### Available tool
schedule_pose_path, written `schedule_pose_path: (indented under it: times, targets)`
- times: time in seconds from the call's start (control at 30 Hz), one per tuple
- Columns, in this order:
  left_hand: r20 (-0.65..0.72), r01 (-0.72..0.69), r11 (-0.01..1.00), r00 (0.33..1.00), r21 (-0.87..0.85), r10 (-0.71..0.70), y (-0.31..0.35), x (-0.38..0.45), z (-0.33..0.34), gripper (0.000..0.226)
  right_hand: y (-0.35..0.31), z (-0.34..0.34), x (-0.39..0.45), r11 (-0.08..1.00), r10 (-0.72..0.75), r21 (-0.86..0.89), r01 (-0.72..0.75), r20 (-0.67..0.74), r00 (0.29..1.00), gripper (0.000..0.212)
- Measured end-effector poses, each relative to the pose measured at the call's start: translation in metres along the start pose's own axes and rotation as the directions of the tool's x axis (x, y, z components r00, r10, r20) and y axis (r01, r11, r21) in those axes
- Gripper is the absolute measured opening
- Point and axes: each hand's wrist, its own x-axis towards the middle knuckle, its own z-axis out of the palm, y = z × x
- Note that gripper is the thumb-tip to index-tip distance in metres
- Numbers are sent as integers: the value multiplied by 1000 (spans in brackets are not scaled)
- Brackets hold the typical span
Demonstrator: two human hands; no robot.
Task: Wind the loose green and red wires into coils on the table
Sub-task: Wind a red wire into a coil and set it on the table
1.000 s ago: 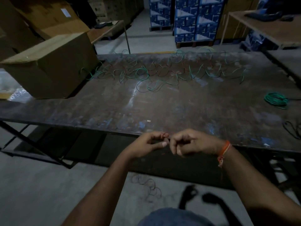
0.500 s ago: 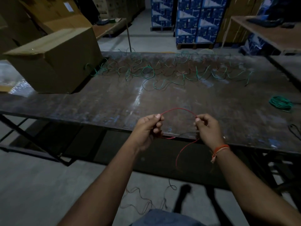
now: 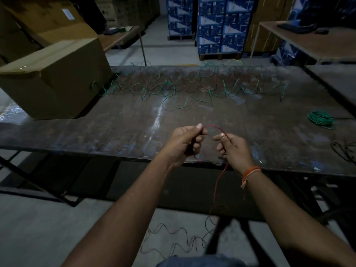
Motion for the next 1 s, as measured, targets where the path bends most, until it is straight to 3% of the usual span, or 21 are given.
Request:
schedule_pose_path:
  times: [0.1, 0.2, 0.33, 0.47, 0.6, 0.7, 0.77, 0.83, 0.93, 1.0]
  targets:
    - [-12, -19, 997, 1000, -74, 18, 8, 5, 2, 25, 6, 0, 6, 989, 59, -138, -55, 24, 998, 33]
    - [-131, -35, 988, 991, -150, 15, 16, 23, 2, 28, 13, 5, 5, 956, 194, -257, -141, 193, 962, 30]
    - [-191, -50, 902, 981, -429, -36, 25, 50, -4, 33, 29, 17, -3, 923, 271, -347, -165, 283, 920, 25]
    - [-192, -97, 835, 981, -542, -11, 25, 64, -10, 31, 41, 17, -8, 893, 242, -415, -176, 112, 964, 11]
    - [-223, -157, 782, 974, -603, 23, 20, 73, -20, 28, 51, 7, -9, 882, 63, -464, -77, -45, 997, 10]
    - [-218, -136, 759, 976, -636, -8, 15, 74, -29, 29, 54, -3, -11, 857, -87, -515, -5, -154, 984, 15]
    - [-195, -88, 753, 979, -652, -54, 11, 74, -31, 26, 47, -8, -12, 787, -71, -616, 33, -36, 997, 21]
    - [-194, -28, 810, 975, -586, -106, 6, 75, -32, 25, 30, -10, -14, 674, 24, -727, 128, 194, 981, 26]
    - [-258, 40, 976, 961, -216, -97, 0, 71, -28, 28, -6, -11, -16, 579, 161, -733, 356, 531, 832, 29]
    - [-241, 91, 996, 966, 1, -88, -7, 63, -21, 26, -28, -14, -19, 560, 82, -664, 496, 640, 764, 22]
